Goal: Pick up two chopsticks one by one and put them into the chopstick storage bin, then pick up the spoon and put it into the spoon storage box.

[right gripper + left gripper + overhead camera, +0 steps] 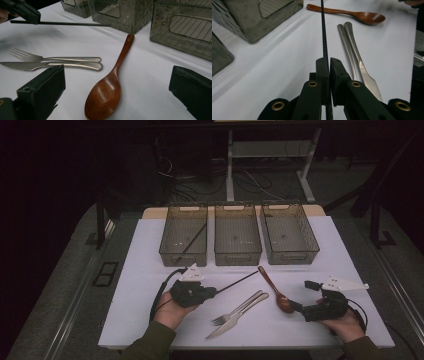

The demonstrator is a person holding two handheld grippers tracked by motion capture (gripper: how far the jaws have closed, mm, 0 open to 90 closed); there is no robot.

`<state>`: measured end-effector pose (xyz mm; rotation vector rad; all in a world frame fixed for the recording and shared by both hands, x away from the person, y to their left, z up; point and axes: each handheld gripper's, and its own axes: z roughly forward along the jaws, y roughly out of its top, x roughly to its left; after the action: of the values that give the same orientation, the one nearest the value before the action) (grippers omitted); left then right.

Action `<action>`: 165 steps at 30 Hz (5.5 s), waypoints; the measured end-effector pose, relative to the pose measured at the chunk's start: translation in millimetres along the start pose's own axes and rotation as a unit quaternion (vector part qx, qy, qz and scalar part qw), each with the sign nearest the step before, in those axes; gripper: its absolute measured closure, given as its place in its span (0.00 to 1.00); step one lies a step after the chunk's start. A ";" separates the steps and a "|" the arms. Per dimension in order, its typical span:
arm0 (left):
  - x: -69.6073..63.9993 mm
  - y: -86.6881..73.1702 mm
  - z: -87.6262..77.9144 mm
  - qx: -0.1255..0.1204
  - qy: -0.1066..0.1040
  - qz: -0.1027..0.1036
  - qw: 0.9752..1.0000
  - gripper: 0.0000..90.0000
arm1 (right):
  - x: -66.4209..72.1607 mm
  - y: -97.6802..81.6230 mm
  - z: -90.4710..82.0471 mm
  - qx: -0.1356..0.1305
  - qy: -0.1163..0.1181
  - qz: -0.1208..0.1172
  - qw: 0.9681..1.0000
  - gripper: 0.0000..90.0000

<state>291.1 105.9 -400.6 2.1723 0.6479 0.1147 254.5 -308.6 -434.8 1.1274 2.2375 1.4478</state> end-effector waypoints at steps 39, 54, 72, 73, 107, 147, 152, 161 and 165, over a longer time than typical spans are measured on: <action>61.8 51.3 -51.1 -0.056 0.071 -0.001 0.996 0.95 | -0.5 -1.8 0.2 0.007 -0.003 0.008 1.000 0.00; 118.8 63.4 -51.2 -0.044 0.134 -0.051 0.989 0.95 | -1.5 -1.5 0.2 -0.001 -0.007 0.006 1.000 0.00; 174.4 55.0 -39.6 -0.010 0.215 -0.146 0.966 0.95 | -2.5 -1.6 -0.9 -0.001 -0.006 0.007 1.000 0.00; 175.7 54.7 -38.2 -0.007 0.217 -0.149 0.965 0.95 | -2.2 -1.5 -0.8 -0.001 -0.006 0.009 1.000 0.00; 190.2 52.1 -3.8 0.062 0.205 -0.149 0.965 0.91 | -2.4 -1.5 -1.6 -0.003 -0.006 0.009 1.000 0.00; 106.8 55.0 -43.5 -0.079 0.101 -0.042 0.991 0.39 | -2.3 -1.7 -1.6 -0.002 -0.008 0.010 1.000 0.00; 94.0 45.1 -43.6 -0.084 0.094 -0.036 0.991 0.34 | -2.6 -1.5 -1.7 -0.004 -0.008 0.010 1.000 0.00; 68.2 17.7 -37.5 -0.097 0.086 -0.027 0.991 0.23 | -2.6 -1.8 -1.7 -0.002 -0.007 0.010 1.000 0.00; 57.9 6.8 -37.0 -0.110 0.095 -0.018 0.989 0.18 | -2.6 -1.6 -2.4 -0.004 -0.006 0.009 1.000 0.00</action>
<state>332.7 156.9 -379.8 1.9512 0.7452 0.3619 254.1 -312.4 -435.6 1.1551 2.2162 1.4516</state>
